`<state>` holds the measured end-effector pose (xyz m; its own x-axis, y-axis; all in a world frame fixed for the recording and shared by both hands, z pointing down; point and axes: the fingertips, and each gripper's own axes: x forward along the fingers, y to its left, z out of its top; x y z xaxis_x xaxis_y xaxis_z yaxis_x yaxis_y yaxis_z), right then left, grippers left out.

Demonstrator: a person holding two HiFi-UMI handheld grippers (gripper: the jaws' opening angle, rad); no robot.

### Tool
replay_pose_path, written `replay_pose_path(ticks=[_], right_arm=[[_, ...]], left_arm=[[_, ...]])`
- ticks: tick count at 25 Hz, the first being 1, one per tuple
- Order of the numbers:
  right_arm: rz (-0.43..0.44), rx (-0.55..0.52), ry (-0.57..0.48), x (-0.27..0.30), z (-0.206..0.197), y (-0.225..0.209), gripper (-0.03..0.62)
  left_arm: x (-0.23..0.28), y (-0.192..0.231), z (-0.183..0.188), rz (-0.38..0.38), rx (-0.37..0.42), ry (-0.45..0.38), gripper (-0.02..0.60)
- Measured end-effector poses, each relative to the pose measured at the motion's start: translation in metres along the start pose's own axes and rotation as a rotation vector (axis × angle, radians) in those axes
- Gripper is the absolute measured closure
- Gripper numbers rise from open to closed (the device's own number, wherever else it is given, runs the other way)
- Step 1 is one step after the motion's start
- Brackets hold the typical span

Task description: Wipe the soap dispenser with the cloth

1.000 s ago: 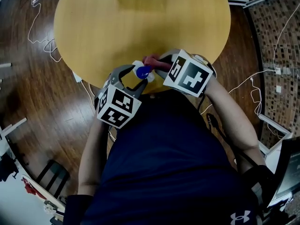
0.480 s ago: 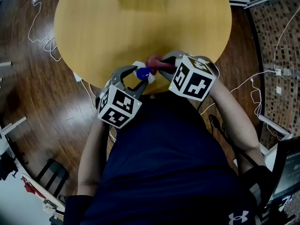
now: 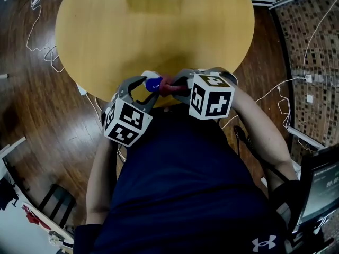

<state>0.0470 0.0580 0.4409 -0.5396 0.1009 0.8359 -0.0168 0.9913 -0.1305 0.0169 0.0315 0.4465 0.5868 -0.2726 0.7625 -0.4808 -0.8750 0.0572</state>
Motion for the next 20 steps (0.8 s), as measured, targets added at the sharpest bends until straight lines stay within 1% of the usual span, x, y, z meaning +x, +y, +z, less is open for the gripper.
replay_pose_path(ticks=[1, 2, 4, 5, 6, 7, 10, 12, 14, 15, 16, 18, 20], right_arm=[[-0.022, 0.007, 0.004, -0.002, -0.001, -0.007, 0.522], [-0.071, 0.035, -0.002, -0.005, -0.001, -0.022, 0.522], [-0.195, 0.116, -0.057, -0.013, 0.007, -0.058, 0.522], [-0.232, 0.143, -0.099, -0.015, 0.014, -0.071, 0.52], [-0.237, 0.15, -0.138, -0.013, 0.021, -0.077, 0.52], [-0.216, 0.14, -0.164, -0.008, 0.026, -0.075, 0.52], [-0.135, 0.079, -0.174, 0.003, 0.026, -0.049, 0.52], [-0.097, 0.088, -0.191, 0.001, 0.019, -0.028, 0.52], [-0.047, 0.122, -0.196, -0.002, 0.005, -0.006, 0.521], [-0.036, 0.145, -0.189, -0.002, -0.005, 0.0, 0.52], [-0.045, 0.181, -0.179, -0.001, -0.015, 0.001, 0.52], [-0.106, 0.304, -0.18, 0.001, -0.033, -0.014, 0.52], [-0.17, 0.433, -0.219, 0.0, -0.041, -0.033, 0.52]], left_arm=[[0.0, 0.002, -0.001, 0.005, -0.001, 0.003, 0.373], [0.0, 0.003, -0.001, 0.01, 0.0, 0.005, 0.374], [0.003, 0.004, -0.001, 0.012, 0.006, 0.005, 0.379], [0.004, 0.004, 0.0, 0.012, 0.007, 0.004, 0.381], [0.005, 0.005, 0.0, 0.01, 0.009, 0.005, 0.382], [0.005, 0.005, 0.001, 0.009, 0.009, 0.007, 0.382], [0.005, 0.003, 0.002, 0.004, 0.006, 0.012, 0.382], [0.005, 0.0, 0.003, 0.006, 0.005, 0.011, 0.38], [0.005, -0.005, 0.005, 0.009, 0.011, 0.003, 0.38], [0.004, -0.007, 0.007, 0.01, 0.014, -0.005, 0.382], [0.002, -0.009, 0.01, 0.008, 0.013, -0.021, 0.381], [-0.004, -0.011, 0.019, 0.005, -0.021, -0.072, 0.335], [-0.005, -0.007, 0.026, 0.023, -0.053, -0.103, 0.331]])
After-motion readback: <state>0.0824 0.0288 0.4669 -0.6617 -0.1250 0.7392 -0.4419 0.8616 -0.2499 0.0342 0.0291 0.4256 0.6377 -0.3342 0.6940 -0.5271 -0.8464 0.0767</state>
